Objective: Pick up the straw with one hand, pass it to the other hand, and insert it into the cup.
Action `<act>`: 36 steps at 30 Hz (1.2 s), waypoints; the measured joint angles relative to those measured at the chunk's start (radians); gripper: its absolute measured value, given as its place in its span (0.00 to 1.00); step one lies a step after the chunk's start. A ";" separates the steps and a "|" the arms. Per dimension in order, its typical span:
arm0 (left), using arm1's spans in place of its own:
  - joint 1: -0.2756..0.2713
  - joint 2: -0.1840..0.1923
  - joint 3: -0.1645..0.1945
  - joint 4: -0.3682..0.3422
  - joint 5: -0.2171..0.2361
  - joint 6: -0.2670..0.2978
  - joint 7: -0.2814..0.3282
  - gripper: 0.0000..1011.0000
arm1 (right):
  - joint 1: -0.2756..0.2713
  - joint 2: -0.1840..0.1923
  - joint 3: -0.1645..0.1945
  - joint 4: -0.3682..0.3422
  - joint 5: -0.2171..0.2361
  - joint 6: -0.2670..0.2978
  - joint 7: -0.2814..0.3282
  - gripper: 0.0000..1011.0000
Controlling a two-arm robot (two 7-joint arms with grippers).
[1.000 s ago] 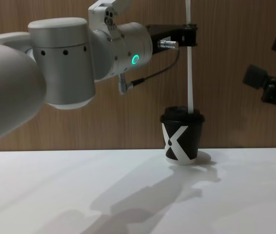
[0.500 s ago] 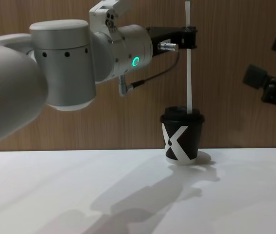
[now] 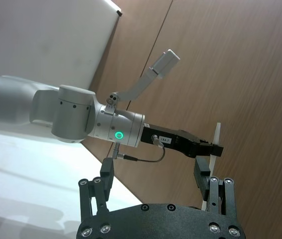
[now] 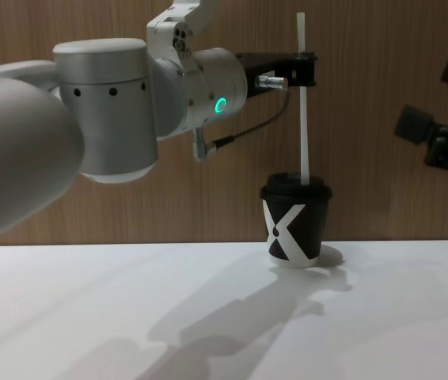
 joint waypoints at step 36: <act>0.021 0.003 -0.020 -0.002 -0.001 -0.004 -0.013 0.98 | 0.005 -0.002 0.000 -0.004 0.009 0.013 -0.003 0.99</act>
